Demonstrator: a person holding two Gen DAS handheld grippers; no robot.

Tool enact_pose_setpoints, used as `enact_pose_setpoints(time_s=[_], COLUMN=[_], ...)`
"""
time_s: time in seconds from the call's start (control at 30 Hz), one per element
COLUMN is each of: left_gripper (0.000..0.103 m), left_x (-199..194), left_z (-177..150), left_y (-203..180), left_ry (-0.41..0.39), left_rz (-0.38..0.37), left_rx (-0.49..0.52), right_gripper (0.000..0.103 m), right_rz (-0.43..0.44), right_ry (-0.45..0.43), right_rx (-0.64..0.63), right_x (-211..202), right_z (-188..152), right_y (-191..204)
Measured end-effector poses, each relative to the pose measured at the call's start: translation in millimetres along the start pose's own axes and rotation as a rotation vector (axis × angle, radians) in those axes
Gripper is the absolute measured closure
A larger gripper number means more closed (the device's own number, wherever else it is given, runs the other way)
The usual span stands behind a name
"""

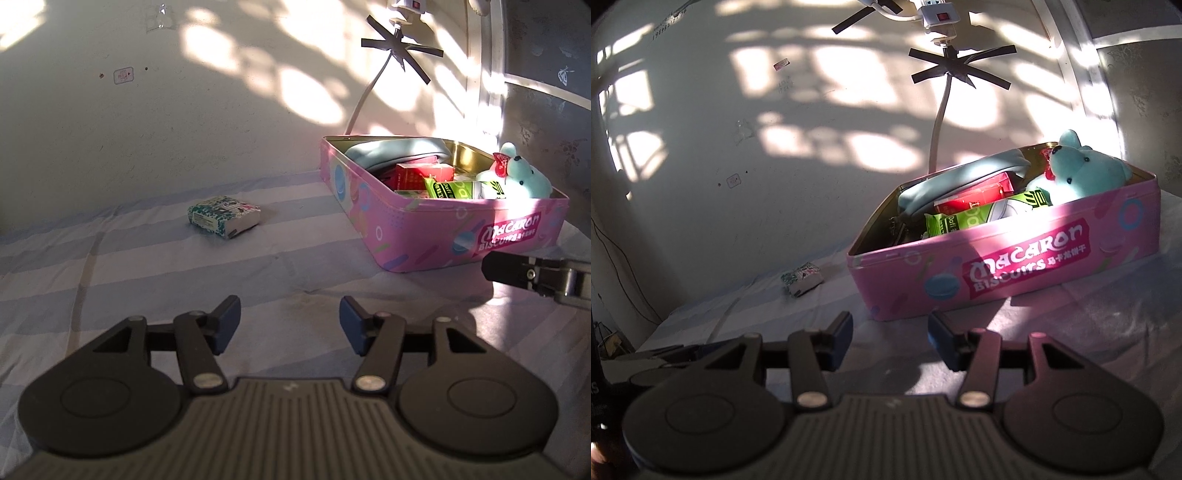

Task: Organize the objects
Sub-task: 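Pull both grippers back and move toward the white-green tissue pack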

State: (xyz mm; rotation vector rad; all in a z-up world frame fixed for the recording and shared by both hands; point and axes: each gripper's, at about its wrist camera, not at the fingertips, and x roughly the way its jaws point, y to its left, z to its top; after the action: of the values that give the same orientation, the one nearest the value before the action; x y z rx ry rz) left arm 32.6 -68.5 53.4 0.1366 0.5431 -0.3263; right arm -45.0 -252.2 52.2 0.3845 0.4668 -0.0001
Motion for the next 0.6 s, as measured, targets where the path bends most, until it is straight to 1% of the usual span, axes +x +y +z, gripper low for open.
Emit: enact_pose_setpoints(time_s=[0.27,0.6], left_gripper=[0.039,0.038], left_x=[2.7,6.4], left_z=[-1.5,-2.6], left_y=[-1.1,8.0], left_ry=[0.0,0.002], left_rz=[-0.006,0.005], left_rx=[0.009,0.004], right_gripper=[0.055,0.055], right_rz=[-0.014,0.006], right_ry=[-0.006,0.005], right_rx=[0.01,-0.054], right_x=[1.8,7.1], right_z=[-1.0,-4.4], right_y=[-2.3,13.5])
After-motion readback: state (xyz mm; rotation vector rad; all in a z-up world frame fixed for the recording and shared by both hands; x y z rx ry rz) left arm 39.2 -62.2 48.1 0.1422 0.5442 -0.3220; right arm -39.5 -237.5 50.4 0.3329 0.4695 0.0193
